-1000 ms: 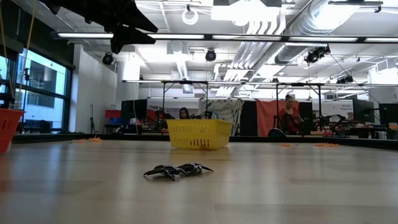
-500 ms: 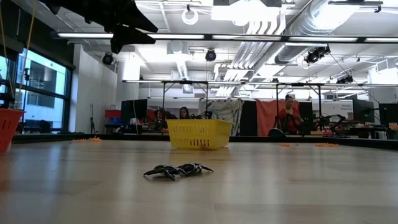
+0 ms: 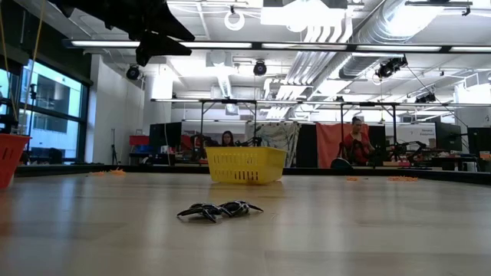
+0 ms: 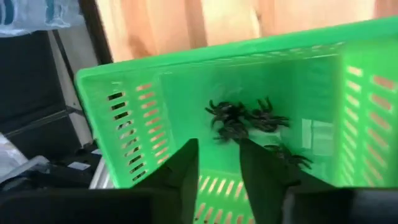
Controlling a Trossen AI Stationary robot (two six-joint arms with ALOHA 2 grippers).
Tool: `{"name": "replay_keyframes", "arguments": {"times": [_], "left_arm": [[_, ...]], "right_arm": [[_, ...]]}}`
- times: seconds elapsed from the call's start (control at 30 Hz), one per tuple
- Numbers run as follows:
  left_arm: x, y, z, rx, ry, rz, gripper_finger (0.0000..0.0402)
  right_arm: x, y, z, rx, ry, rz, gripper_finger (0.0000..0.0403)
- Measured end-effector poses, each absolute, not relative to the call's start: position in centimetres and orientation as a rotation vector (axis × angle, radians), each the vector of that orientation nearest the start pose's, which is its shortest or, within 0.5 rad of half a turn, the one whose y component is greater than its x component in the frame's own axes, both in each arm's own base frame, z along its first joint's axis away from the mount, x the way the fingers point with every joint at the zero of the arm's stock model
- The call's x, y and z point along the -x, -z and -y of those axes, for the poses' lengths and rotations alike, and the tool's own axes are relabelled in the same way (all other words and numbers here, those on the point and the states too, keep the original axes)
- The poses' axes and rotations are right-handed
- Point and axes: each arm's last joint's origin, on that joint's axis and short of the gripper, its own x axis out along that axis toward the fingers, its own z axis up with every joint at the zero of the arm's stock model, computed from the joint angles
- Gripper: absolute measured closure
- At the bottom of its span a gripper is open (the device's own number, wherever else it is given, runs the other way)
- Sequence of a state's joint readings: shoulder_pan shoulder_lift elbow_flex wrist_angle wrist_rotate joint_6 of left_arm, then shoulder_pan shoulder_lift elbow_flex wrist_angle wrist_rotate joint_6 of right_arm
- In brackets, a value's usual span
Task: Sort Halloween decoration
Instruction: Put the right black spider toy into the green bin
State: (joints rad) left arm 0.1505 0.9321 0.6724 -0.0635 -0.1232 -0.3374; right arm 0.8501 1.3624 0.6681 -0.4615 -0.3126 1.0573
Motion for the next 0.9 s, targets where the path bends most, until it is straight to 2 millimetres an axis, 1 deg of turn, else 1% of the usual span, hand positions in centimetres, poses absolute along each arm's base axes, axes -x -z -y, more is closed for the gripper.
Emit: {"name": "replay_keyframes", "arguments": {"times": [0.13,0.2,0.3,0.37,0.47,0.53,0.6,0.67,0.73,0.83,0.9], "left_arm": [[-20.3,-28.0,-3.4,0.336,-0.324,-0.275,0.0245],[-20.3,-28.0,-3.4,0.336,-0.324,-0.275,0.0245],[-20.3,-28.0,-3.4,0.336,-0.324,-0.275,0.0245],[-20.3,-28.0,-3.4,0.336,-0.324,-0.275,0.0245],[-20.3,-28.0,-3.4,0.336,-0.324,-0.275,0.0245],[-20.3,-28.0,-3.4,0.336,-0.324,-0.275,0.0245],[-20.3,-28.0,-3.4,0.337,-0.324,-0.275,0.0245],[-20.3,-28.0,-3.4,0.337,-0.324,-0.275,0.0245],[-20.3,-28.0,-3.4,0.337,-0.324,-0.275,0.0245],[-20.4,-28.2,-3.4,0.342,-0.3,-0.252,0.0245],[-20.6,-28.6,-3.3,0.349,-0.245,-0.218,0.0245]], "right_arm": [[-14.5,-17.0,-18.2,-0.531,-0.373,-1.606,0.0235],[-14.4,-17.4,-18.5,-0.552,-0.425,-1.661,0.0219],[-14.4,-18.9,-19.1,-0.583,-0.531,-1.698,0.021],[-14.7,-20.4,-19.4,-0.603,-0.578,-1.659,0.0209],[-15.4,-23.1,-19.4,-0.626,-0.6,-1.526,0.0211],[-16.2,-24.7,-19.1,-0.628,-0.568,-1.407,0.0214],[-17.4,-26.2,-18.6,-0.578,-0.522,-1.257,0.0218],[-18.8,-27.5,-17.9,-0.463,-0.476,-1.072,0.0219],[-20.4,-28.5,-17.0,-0.311,-0.397,-0.919,0.0219],[-22.9,-28.9,-15.4,-0.111,-0.267,-0.816,0.0219],[-24.7,-29.0,-14.4,-0.022,-0.24,-0.791,0.0219]]}}
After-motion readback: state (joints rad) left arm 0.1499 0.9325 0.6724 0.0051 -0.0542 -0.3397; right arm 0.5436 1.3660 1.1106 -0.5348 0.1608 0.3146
